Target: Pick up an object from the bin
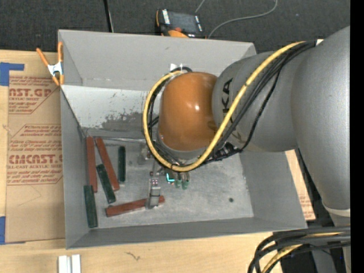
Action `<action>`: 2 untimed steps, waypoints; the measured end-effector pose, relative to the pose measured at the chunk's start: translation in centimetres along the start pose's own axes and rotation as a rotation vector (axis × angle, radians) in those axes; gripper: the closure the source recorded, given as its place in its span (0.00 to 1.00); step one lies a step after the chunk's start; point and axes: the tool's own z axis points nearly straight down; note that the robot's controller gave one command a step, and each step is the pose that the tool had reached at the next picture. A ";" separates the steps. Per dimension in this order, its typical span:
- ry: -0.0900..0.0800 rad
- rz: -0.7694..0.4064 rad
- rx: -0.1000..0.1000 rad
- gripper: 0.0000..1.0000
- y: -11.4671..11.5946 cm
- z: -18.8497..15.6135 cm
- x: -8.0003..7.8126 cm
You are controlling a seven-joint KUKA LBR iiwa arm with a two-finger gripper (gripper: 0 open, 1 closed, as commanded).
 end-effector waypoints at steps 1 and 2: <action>-0.011 -0.174 0.000 0.00 0.6 9.2 2.3; -0.008 -0.086 -0.001 0.00 0.3 5.9 2.6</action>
Offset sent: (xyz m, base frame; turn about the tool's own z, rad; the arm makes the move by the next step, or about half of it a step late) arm -0.0238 0.0058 -0.0895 -0.1750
